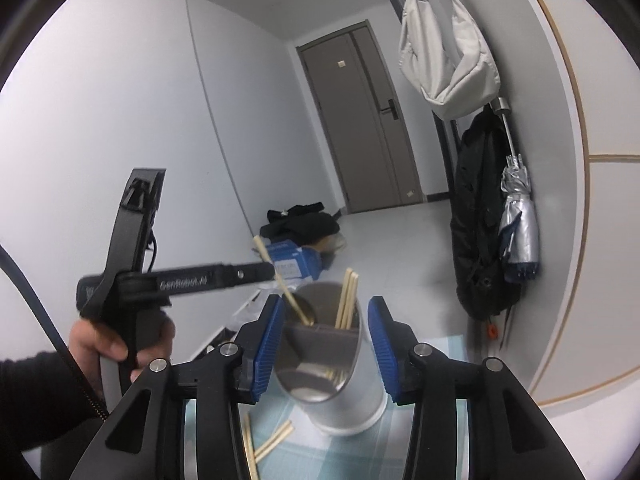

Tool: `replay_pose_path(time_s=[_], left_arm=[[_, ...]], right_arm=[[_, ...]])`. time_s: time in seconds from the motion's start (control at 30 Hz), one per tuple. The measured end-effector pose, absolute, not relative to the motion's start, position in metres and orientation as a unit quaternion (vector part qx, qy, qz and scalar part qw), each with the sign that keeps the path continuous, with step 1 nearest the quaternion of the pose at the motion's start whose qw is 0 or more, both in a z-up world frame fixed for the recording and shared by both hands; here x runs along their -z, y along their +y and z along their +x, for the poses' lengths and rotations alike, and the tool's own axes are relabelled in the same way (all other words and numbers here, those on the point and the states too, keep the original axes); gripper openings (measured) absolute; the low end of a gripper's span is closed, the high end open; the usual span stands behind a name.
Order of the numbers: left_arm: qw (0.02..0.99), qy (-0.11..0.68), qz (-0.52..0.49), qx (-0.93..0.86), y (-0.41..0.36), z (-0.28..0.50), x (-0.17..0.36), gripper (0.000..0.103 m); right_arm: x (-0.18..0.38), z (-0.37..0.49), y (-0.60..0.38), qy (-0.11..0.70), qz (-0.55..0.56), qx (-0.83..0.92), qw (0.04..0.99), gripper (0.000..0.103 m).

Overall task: Organize utensils
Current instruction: 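Open both tools to drop the chopsticks into the holder, then move both tools back over the remaining chopsticks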

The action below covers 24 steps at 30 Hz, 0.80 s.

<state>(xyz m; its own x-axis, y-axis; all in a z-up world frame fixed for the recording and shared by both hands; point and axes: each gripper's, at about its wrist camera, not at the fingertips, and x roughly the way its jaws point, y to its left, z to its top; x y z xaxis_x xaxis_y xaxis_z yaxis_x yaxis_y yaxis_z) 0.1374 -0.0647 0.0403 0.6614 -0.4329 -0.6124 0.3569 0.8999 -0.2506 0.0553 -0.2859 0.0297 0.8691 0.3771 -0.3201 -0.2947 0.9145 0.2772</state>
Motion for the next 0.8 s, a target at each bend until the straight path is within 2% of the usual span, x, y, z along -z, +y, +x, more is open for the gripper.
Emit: replay_pose_path(time_s=[0.07, 0.1, 0.27, 0.33, 0.47, 0.63, 0.8], left_arm=[[0.915, 0.346, -0.064, 0.198, -0.056, 0.133, -0.040, 0.060], [0.917, 0.345, -0.073, 0.186, -0.051, 0.130, -0.039, 0.063], [0.930, 0.328, -0.112, 0.126, -0.025, 0.108, -0.039, 0.083], [0.933, 0.323, -0.121, 0.101, -0.016, 0.096, -0.040, 0.086], [0.938, 0.313, -0.134, 0.066, -0.003, 0.077, -0.035, 0.095], [0.940, 0.311, -0.137, 0.032, 0.008, 0.060, -0.023, 0.102], [0.936, 0.329, -0.124, 0.017, 0.016, 0.056, 0.003, 0.102]], right_arm=[[-0.029, 0.049, -0.283, 0.188, 0.107, -0.177, 0.960, 0.043], [-0.029, 0.047, -0.282, 0.188, 0.106, -0.179, 0.960, 0.044], [-0.031, 0.036, -0.273, 0.187, 0.101, -0.183, 0.960, 0.058], [-0.029, 0.033, -0.271, 0.191, 0.101, -0.182, 0.959, 0.070], [-0.023, 0.028, -0.261, 0.204, 0.096, -0.184, 0.957, 0.074], [-0.011, 0.023, -0.245, 0.225, 0.081, -0.185, 0.953, 0.090], [0.008, 0.027, -0.227, 0.268, 0.073, -0.193, 0.941, 0.093]])
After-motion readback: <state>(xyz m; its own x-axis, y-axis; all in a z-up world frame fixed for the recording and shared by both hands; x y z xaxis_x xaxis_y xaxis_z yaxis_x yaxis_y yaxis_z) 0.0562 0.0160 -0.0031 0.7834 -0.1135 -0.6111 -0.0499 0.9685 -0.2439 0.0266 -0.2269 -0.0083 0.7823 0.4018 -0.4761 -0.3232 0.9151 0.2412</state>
